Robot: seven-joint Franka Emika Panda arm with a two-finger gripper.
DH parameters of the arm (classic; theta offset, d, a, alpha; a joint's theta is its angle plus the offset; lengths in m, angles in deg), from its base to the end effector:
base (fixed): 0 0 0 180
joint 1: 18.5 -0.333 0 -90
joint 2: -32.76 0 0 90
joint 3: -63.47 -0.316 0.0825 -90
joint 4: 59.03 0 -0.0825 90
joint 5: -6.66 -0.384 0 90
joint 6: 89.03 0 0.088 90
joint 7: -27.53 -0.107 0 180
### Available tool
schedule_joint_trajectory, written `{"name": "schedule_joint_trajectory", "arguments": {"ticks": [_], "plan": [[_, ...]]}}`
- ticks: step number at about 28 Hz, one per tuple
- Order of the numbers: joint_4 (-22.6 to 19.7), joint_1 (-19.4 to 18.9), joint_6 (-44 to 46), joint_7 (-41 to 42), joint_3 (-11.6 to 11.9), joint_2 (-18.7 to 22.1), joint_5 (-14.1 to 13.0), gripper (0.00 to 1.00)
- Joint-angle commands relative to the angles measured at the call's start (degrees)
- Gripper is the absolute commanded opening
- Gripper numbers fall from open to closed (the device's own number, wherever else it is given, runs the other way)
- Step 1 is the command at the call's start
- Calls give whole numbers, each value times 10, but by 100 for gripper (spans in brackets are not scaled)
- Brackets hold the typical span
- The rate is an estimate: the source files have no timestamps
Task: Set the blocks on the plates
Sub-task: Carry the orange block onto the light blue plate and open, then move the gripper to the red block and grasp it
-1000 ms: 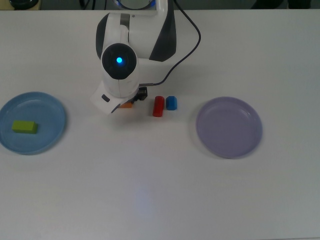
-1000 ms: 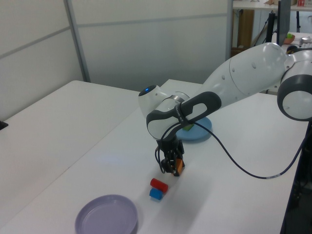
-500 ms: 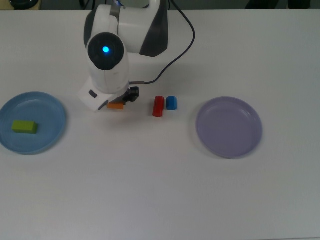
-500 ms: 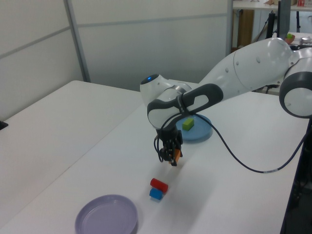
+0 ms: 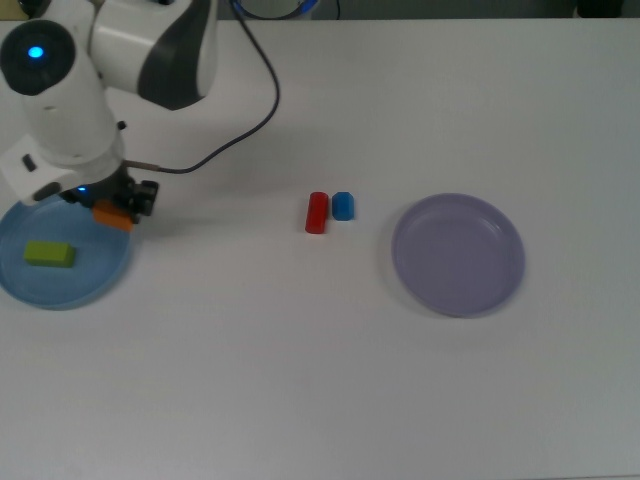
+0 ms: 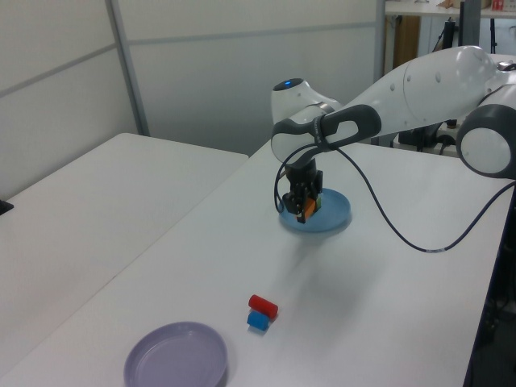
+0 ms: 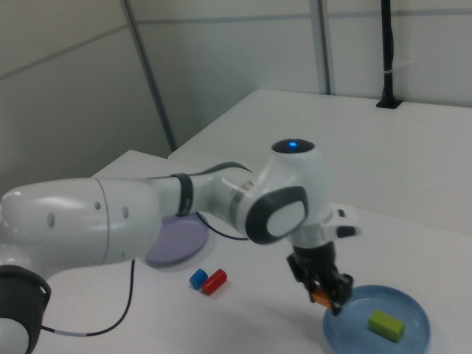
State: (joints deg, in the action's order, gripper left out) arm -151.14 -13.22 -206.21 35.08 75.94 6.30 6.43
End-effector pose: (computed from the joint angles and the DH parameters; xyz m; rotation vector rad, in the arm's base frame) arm 0.6496 -0.1887 0.3651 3.0439 -0.2416 -0.0515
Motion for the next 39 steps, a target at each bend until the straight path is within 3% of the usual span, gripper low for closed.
{"name": "schedule_joint_trajectory", "arguments": {"ticks": [1, 7, 9, 12, 23, 26, 32, 39], "plan": [[14, 26, -46, 7, -2, -27, 0, 40], [14, 33, -55, 7, -3, -40, 4, 51], [14, 33, -55, 13, -3, -40, 3, 66], [13, 33, -55, 15, -3, -40, 4, 100], [12, 24, -46, 5, -11, -16, -11, 100], [11, -6, -7, -9, -24, -9, -25, 100], [9, -74, 25, -67, -25, -3, -26, 100], [-32, -142, 38, -119, -25, 31, -24, 100]]}}
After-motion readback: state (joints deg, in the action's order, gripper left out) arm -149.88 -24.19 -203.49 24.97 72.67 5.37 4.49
